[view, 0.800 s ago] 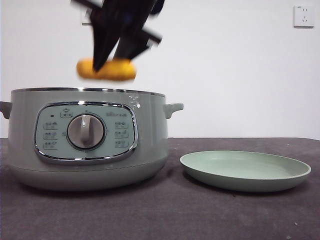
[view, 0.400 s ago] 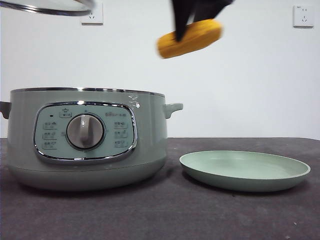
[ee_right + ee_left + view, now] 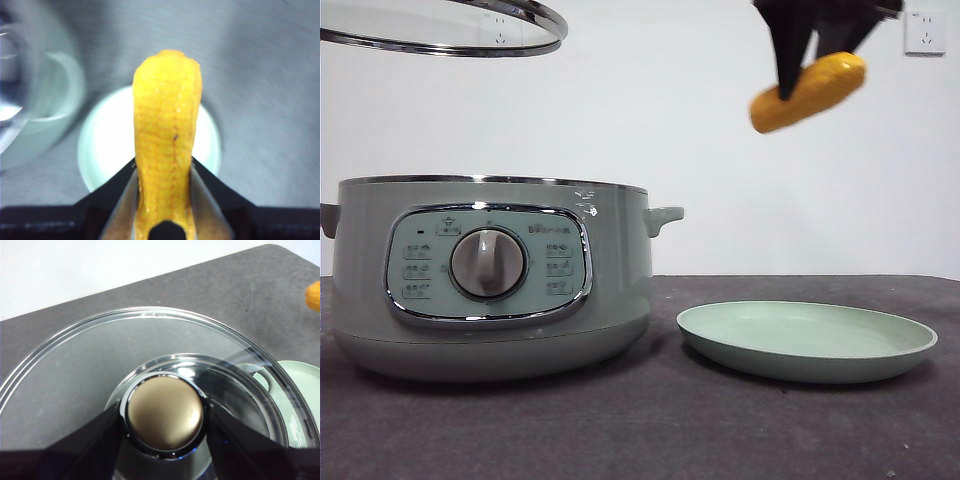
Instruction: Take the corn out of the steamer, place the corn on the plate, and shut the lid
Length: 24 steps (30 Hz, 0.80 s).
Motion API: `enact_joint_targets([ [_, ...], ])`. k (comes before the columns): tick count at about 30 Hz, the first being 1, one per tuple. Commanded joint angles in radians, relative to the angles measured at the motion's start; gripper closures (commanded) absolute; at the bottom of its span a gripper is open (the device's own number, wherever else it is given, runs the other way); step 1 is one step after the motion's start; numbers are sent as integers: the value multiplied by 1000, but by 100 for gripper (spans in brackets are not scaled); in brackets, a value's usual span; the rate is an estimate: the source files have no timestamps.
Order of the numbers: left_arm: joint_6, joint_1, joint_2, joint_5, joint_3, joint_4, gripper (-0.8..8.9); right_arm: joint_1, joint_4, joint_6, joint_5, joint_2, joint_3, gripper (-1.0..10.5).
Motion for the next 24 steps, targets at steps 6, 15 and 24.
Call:
enact_joint_targets([
  [6,0,-3,1,11,11,58,822,-3,-13,31,-2,7,-174,963],
  [15,0,-4,3,11,11,92,822,49,152,60,1,7,-386,963],
  [24,1,-4,3,10,11,109,822,111,452,93,46,7,-612,963],
])
